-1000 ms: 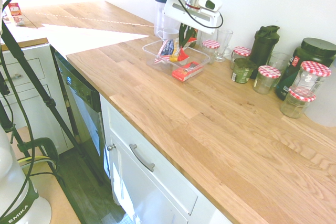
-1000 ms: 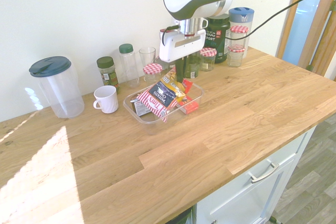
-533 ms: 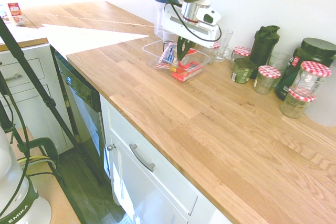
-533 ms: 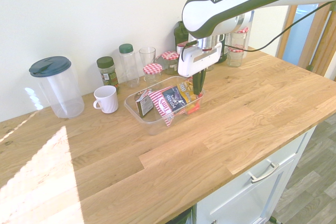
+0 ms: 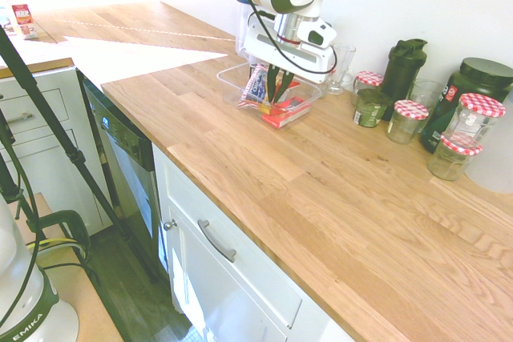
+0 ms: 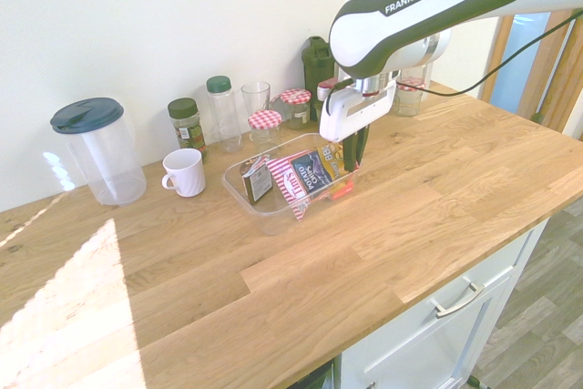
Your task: Put the chip bag into the container
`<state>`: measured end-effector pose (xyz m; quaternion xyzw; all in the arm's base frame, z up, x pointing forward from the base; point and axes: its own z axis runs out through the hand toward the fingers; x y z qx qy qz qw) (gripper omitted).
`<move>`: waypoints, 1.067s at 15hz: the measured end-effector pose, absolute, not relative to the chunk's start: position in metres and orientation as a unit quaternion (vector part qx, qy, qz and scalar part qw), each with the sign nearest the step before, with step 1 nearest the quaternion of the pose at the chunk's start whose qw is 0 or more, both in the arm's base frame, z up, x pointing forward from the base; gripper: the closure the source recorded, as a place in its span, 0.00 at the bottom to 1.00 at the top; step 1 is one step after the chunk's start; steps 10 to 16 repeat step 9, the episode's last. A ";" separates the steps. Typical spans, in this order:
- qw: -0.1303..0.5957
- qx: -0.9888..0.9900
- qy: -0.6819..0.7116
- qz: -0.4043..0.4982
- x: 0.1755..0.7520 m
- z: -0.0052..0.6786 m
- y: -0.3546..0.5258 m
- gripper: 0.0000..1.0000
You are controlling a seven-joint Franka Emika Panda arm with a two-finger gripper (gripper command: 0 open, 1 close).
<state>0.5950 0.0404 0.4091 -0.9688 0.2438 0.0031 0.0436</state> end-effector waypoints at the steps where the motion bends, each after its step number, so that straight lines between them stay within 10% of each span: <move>1: 0.044 -0.969 0.244 0.000 0.592 0.410 0.042 0.00; 16: 0.060 -0.960 0.265 -0.066 0.556 0.460 0.059 0.00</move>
